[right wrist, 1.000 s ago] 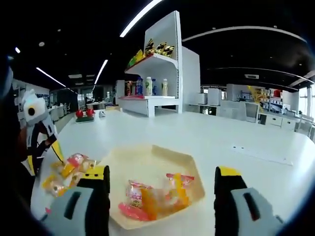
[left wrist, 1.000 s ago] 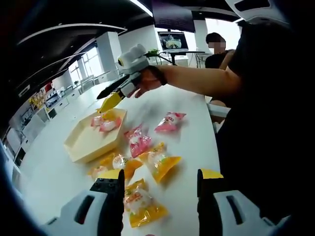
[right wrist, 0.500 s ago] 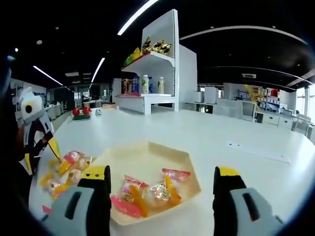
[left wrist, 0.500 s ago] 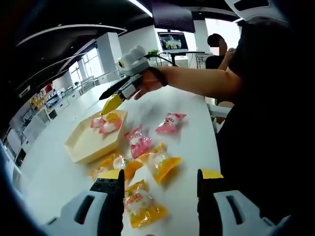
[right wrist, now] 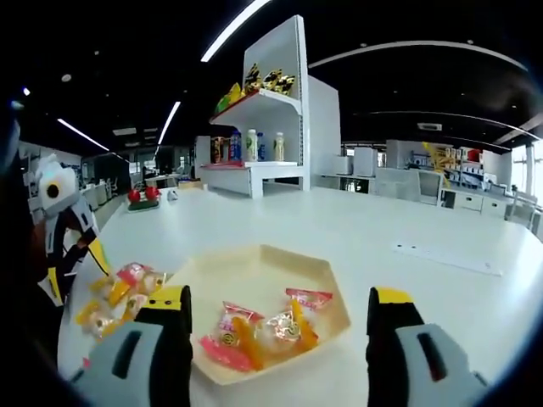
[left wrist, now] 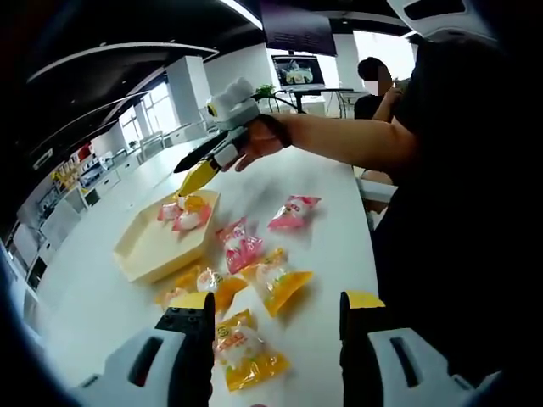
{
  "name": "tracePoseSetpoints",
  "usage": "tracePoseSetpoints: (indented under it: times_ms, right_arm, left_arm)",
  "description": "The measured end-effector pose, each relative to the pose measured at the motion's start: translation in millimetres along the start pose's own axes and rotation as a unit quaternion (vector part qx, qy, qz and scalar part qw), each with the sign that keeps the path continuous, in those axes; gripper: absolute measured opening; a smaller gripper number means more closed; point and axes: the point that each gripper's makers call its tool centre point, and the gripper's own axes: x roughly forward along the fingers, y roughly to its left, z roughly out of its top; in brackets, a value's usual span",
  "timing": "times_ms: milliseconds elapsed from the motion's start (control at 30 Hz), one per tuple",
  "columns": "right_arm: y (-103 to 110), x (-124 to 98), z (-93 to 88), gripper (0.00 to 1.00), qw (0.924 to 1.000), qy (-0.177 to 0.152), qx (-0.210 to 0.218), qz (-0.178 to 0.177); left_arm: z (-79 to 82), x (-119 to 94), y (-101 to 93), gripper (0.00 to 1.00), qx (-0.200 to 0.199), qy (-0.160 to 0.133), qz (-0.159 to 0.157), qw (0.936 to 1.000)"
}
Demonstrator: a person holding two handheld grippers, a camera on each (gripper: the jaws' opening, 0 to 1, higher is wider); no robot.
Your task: Pick up the marshmallows scattered on the table and place them into the bowl on the table
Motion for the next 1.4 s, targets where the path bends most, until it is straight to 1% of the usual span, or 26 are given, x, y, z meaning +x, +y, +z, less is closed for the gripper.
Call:
tracePoseSetpoints:
  times_ms: [233, 367, 467, 600, 867, 1000, 1167, 1300, 1333, 1400]
  right_arm:
    - [0.4, -4.9, 3.4, 0.84, 1.0, -0.005, -0.001, -0.003]
    - [5.0, -8.8, 2.2, 0.84, 1.0, 0.0, -0.002, 0.004]
    - [7.8, -11.9, 5.1, 0.85, 0.9999, -0.001, -0.008, 0.01]
    - [2.6, -13.2, 4.7, 0.85, 0.9999, 0.004, -0.009, 0.008]
    - [3.6, -20.9, 5.3, 0.85, 0.9999, 0.005, -0.007, 0.009]
    - [9.5, -23.5, 2.8, 0.84, 0.9998, 0.008, -0.009, 0.017]
    - [17.8, -24.8, -1.5, 0.83, 0.9995, 0.009, 0.003, 0.028]
    - [24.3, -27.4, -2.7, 0.83, 0.9991, 0.015, -0.002, 0.039]
    - [26.6, -28.2, -1.4, 0.82, 0.9989, 0.013, 0.005, 0.045]
    - [35.5, -30.4, 4.1, 0.8, 0.9972, 0.006, 0.035, 0.065]
  left_arm:
    - [2.5, -1.9, -0.7, 0.59, 0.002, 0.001, 0.002, 1.0]
    - [3.8, -2.4, -2.1, 0.59, 0.003, 0.0, 0.001, 1.0]
    - [4.6, -1.8, -2.1, 0.59, 0.004, 0.001, 0.001, 1.0]
    - [5.7, 0.0, -2.2, 0.59, 0.004, 0.0, -0.001, 1.0]
    - [5.5, 1.9, -2.1, 0.59, 0.003, 0.0, -0.003, 1.0]
    - [4.6, 1.8, -1.5, 0.59, 0.003, 0.001, -0.003, 1.0]
    - [4.9, 1.2, 1.3, 0.59, 0.0, -0.002, 0.002, 1.0]
    - [3.0, 0.8, 0.2, 0.59, 0.001, 0.002, 0.0, 1.0]
    - [2.6, 0.6, 0.4, 0.59, 0.001, 0.002, 0.0, 1.0]
    - [2.2, 0.5, 1.2, 0.59, -0.002, 0.001, 0.002, 1.0]
